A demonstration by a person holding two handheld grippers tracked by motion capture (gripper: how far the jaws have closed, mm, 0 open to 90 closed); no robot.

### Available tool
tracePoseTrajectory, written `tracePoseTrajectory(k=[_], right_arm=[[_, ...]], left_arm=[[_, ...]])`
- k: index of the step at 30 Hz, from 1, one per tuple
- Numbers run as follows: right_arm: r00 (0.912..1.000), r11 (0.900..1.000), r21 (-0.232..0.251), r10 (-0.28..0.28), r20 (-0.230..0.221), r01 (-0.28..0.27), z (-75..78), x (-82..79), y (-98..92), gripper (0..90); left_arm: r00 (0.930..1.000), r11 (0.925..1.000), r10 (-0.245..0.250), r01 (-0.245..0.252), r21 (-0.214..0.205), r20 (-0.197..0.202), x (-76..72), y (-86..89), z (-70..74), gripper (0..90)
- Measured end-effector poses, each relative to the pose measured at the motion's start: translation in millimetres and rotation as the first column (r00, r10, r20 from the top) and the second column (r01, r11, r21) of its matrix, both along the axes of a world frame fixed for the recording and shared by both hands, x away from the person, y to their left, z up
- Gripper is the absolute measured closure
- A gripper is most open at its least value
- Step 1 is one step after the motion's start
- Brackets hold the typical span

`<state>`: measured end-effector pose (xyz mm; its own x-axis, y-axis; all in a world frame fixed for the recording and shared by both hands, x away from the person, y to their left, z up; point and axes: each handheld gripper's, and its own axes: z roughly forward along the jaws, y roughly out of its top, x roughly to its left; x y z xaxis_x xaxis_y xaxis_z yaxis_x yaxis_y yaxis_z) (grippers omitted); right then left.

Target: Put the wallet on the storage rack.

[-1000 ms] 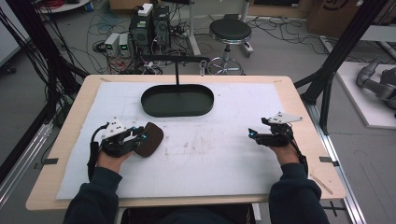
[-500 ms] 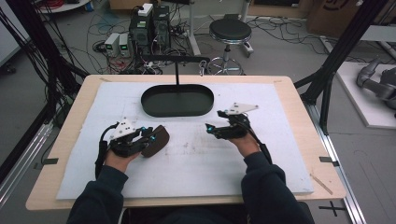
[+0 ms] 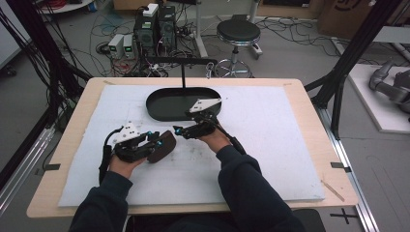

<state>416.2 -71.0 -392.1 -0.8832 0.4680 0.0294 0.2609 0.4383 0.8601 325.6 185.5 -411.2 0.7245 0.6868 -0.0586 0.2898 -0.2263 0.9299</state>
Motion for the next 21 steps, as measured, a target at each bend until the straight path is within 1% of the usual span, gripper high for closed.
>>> tracePoseTrajectory(k=[2, 4, 6, 7, 8, 9, 10, 11, 14, 15, 17, 18, 20, 21], right_arm=[[0.9999, 0.9999, -0.003, 0.011, -0.001, -0.011, -0.8, 0.2, 7.2, 23.2], [0.9999, 0.9998, -0.006, 0.017, -0.001, -0.017, -1.9, 0.8, 10.4, 23.2], [1.0000, 0.9999, -0.008, 0.008, -0.004, -0.008, -3.1, 1.6, 11.2, 23.3], [1.0000, 0.9997, -0.025, 0.007, 0.001, -0.007, -4.0, 1.8, 11.5, 23.7], [0.9999, 0.9988, -0.047, 0.012, -0.010, -0.012, -6.5, 2.1, 11.9, 24.1], [0.9999, 0.9988, -0.047, 0.012, -0.010, -0.012, -6.5, 2.1, 11.9, 24.1], [0.9998, 0.9990, -0.044, 0.005, -0.021, -0.006, -6.4, 2.0, 11.7, 24.1], [0.9998, 0.9996, -0.029, 0.005, -0.019, -0.006, -5.5, 2.5, 11.0, 24.1], [0.9999, 0.9999, 0.016, 0.005, 0.009, -0.005, -0.1, 0.7, 9.8, 24.2], [0.9998, 0.9998, 0.015, 0.014, 0.015, -0.014, 0.5, 0.3, 10.0, 24.2], [0.9998, 0.9999, -0.002, 0.015, 0.008, -0.015, -1.5, 0.0, 11.2, 24.2], [0.9999, 0.9999, 0.003, 0.014, -0.001, -0.014, -2.1, 1.1, 10.8, 24.2], [0.9999, 0.9996, -0.024, 0.011, 0.005, -0.010, -3.6, 1.7, 10.8, 24.3], [0.9999, 0.9993, -0.037, 0.011, -0.004, -0.011, -5.4, 1.9, 11.3, 24.9]], left_arm=[[1.0000, 1.0000, -0.002, 0.002, -0.004, 0.000, 0.0, 0.2, -0.2, 66.6], [1.0000, 0.9999, 0.004, -0.004, -0.010, -0.002, -0.2, 0.3, -0.4, 66.1], [1.0000, 0.9999, 0.000, 0.000, -0.017, -0.006, 0.2, 1.0, -0.7, 66.1], [1.0000, 0.9998, -0.003, 0.003, -0.017, -0.006, 0.1, 0.9, -0.7, 65.9], [1.0000, 0.9998, -0.005, 0.005, -0.017, -0.006, -0.1, 0.8, -0.7, 65.6], [0.9999, 0.9998, -0.009, 0.009, -0.017, -0.005, -0.2, 0.8, -0.6, 65.6], [0.9999, 0.9998, -0.010, 0.010, -0.018, -0.004, -0.2, 0.6, -0.7, 65.6], [1.0000, 0.9998, -0.006, 0.006, -0.020, -0.005, -0.1, 0.3, -0.8, 65.6], [1.0000, 0.9998, -0.009, 0.009, -0.020, -0.004, 0.1, 0.2, -0.9, 65.6], [0.9999, 0.9997, -0.010, 0.010, -0.021, -0.004, 0.1, 0.0, -1.0, 65.6], [0.9999, 0.9997, -0.010, 0.009, -0.021, -0.005, 0.3, 0.0, -1.2, 65.5], [0.9999, 0.9997, -0.010, 0.010, -0.022, -0.005, 0.2, -0.1, -1.1, 65.5], [1.0000, 0.9997, -0.009, 0.009, -0.021, -0.003, 0.1, 0.0, -1.0, 65.4], [1.0000, 0.9998, -0.007, 0.007, -0.021, -0.006, 0.0, 0.5, -0.8, 65.1]])
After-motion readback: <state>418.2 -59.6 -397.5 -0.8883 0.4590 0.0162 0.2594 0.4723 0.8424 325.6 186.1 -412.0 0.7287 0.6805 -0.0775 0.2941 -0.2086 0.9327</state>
